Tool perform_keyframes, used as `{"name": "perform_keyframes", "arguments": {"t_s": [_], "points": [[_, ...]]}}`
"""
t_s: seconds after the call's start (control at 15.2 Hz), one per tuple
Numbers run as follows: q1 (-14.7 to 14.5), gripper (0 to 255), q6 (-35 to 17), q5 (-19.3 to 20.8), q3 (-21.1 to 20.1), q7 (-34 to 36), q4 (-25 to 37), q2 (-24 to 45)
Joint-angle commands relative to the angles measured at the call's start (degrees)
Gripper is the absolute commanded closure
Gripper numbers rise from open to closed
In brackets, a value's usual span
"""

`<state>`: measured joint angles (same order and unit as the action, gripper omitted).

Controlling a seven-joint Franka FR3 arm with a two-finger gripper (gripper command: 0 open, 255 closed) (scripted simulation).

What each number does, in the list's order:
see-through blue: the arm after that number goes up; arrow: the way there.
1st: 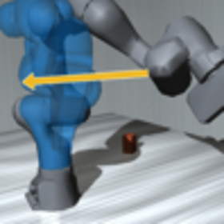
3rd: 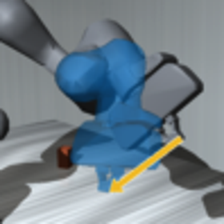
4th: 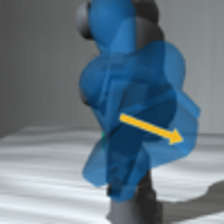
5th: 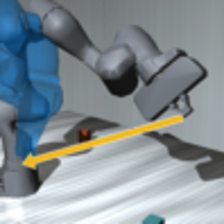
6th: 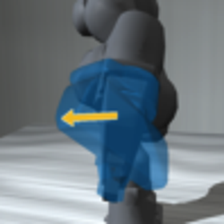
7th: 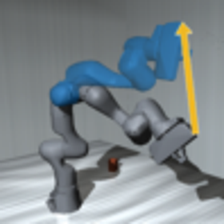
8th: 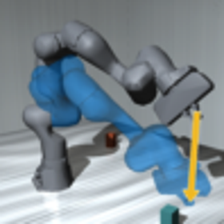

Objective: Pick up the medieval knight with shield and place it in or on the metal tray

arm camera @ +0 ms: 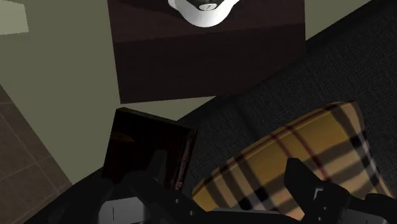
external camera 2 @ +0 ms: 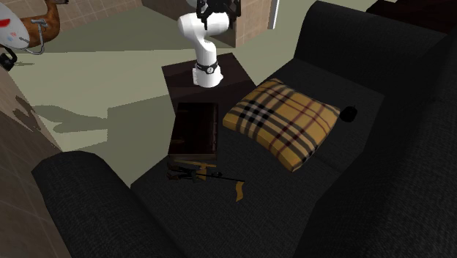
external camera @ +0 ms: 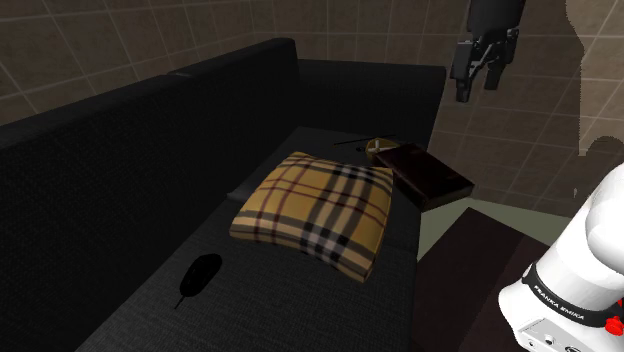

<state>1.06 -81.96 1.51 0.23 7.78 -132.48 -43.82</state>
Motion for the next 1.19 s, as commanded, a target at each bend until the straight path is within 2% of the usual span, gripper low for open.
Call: {"name": "perform_keyframes", "arguments": {"t_s": [0.0,0.59,1.12], "points": [[0.00,0,0.00,0.00,0.00,0.00,0.00,0.00],[-0.99,0,-24.12,9.46,4.88,-12.74,-14.53,1.19],[-0.65,0,-49.06,17.99,10.39,-21.83,-20.50,11.57]]}}
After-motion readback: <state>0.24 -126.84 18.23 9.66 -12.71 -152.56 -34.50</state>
